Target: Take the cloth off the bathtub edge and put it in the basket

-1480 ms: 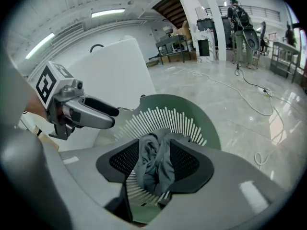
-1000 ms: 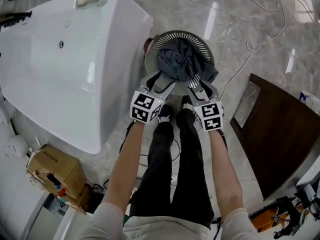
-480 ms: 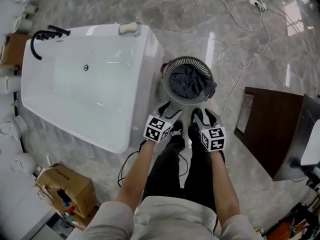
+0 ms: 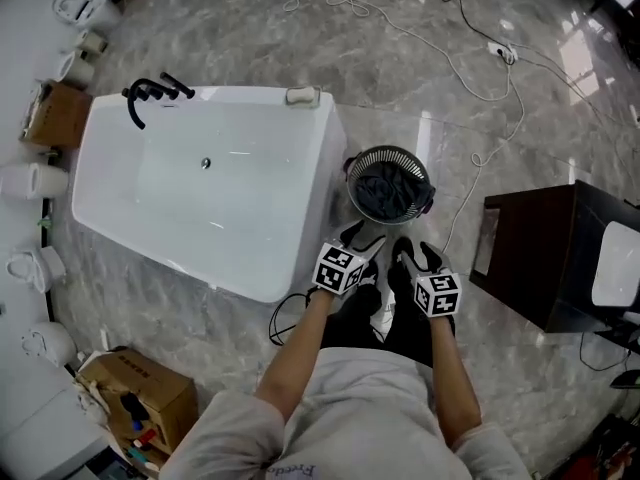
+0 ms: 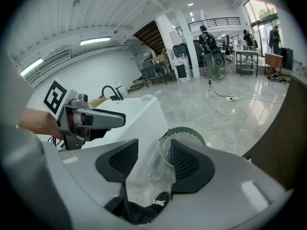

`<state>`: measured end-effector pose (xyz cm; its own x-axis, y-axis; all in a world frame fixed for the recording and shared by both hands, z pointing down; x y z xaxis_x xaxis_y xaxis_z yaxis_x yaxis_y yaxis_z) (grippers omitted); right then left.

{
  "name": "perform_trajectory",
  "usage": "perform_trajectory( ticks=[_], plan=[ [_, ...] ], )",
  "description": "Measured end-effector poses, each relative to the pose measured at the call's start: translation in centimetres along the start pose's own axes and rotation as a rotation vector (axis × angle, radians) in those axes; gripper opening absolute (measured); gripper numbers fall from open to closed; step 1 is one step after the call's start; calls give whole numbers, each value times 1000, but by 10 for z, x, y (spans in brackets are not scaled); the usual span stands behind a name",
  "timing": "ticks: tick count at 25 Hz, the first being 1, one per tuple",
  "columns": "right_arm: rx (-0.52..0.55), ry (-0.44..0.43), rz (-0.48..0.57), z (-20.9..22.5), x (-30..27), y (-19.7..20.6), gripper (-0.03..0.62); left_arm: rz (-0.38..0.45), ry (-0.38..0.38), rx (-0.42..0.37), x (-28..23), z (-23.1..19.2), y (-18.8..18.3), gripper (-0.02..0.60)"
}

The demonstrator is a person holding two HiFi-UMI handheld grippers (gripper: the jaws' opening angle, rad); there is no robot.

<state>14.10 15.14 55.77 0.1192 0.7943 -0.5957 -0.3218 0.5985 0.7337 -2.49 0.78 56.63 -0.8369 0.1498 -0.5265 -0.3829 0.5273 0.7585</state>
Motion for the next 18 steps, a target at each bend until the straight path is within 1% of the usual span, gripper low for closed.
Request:
perform_trajectory(
  ticks=[3,6,9,13,18],
  plan=[
    [-12,-2,21,-17,15,-10,189,11,-16,13,27,11,-9,296],
    [15,-7,46,-31,31,-23,188,15,-18,21,47,26,-20,296],
    [37,-18,76,-47,46,-28,189,28,-5,-5,65,41,-27,296],
    [72,-37,88,-64,62,-29,189,44,-4,-30,86,52,-33,296],
    [65,0,111,-69,77,-25,187,67,-11,-15,100,62,-34,296]
  ],
)
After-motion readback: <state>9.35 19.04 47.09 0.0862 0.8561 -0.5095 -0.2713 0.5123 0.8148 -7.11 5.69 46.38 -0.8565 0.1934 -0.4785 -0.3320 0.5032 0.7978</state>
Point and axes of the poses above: the fingertips, and each gripper's own axes: x backward along the fingers, z to its right, y out of its underside, the point moved 10 cm from there along x, backward along the fingers, and after that the axes turned 5 degrees about z, right-handed, at the moved point
